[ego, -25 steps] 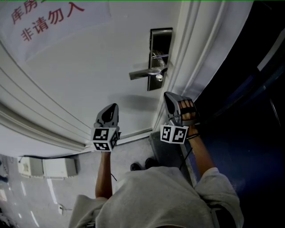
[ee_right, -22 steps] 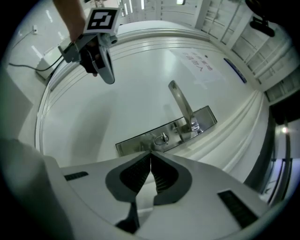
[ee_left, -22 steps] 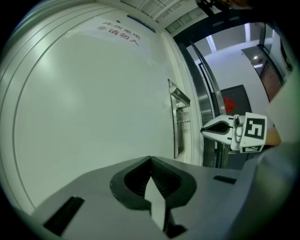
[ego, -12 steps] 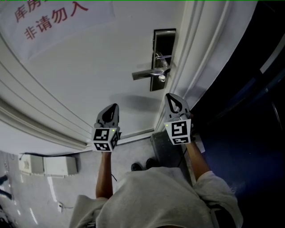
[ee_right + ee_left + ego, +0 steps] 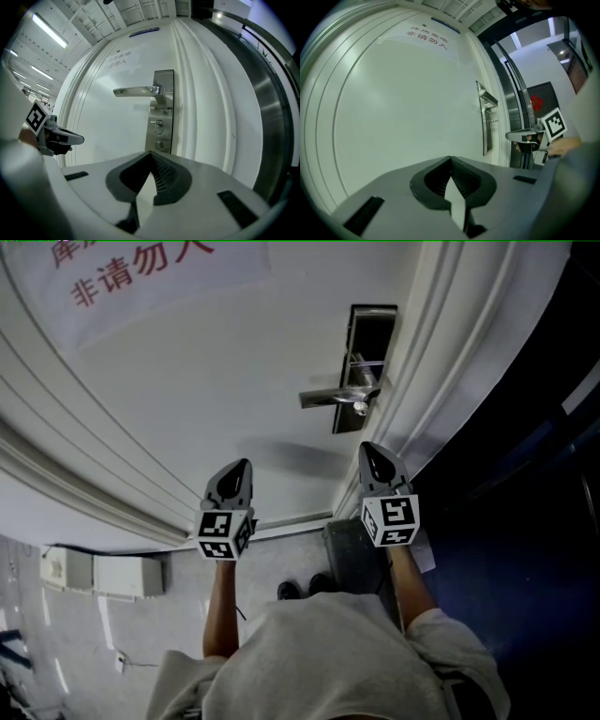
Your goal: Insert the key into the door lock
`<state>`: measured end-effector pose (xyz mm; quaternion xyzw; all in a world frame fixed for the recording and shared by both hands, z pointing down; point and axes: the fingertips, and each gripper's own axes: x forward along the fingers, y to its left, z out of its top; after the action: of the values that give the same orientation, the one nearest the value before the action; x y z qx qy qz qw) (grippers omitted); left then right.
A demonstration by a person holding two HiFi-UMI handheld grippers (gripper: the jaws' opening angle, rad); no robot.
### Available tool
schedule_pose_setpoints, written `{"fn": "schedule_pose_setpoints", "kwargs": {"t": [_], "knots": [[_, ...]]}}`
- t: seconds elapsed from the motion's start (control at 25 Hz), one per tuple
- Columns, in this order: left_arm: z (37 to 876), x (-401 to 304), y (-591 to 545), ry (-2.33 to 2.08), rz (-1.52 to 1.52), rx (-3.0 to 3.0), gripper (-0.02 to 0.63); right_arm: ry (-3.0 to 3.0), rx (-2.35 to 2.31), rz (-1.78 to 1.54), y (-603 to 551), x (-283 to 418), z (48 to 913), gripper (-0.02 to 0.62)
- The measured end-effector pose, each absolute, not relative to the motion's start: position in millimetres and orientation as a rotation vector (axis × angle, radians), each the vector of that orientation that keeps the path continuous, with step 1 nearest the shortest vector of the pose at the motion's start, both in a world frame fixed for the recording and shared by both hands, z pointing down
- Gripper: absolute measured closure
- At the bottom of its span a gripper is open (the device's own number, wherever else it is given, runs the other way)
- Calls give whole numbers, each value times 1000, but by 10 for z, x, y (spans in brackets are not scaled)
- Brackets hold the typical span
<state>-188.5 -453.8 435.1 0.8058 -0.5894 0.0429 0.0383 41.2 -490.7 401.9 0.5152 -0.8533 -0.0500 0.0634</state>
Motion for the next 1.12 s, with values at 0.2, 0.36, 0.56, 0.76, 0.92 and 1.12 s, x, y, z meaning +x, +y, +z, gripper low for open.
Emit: {"fn": "schedule_pose_setpoints", "kwargs": {"t": [0.2,0.36,0.56,0.76,0.92,1.12], "knots": [[4323,-2142,-4457,-1887,126,2416,589,-2650,1473,-157,-4931,103,4009,572],[4307,-2345,-4363,-1946,119,2370,589,-2687,1407,-168,-4931,-133,4011,572],[4311,-2533,-4293,-1993,110,2324,589,-2697,1376,-168,-4957,-277,4014,572],[4327,-2557,-4298,-1996,106,2316,589,-2685,1371,-171,-4988,-304,4032,572],[4334,-2531,-4333,-1991,109,2324,589,-2684,1370,-181,-5002,-314,4030,574],[4345,-2495,-4386,-1982,112,2332,589,-2687,1377,-169,-5034,-324,4022,572]]}}
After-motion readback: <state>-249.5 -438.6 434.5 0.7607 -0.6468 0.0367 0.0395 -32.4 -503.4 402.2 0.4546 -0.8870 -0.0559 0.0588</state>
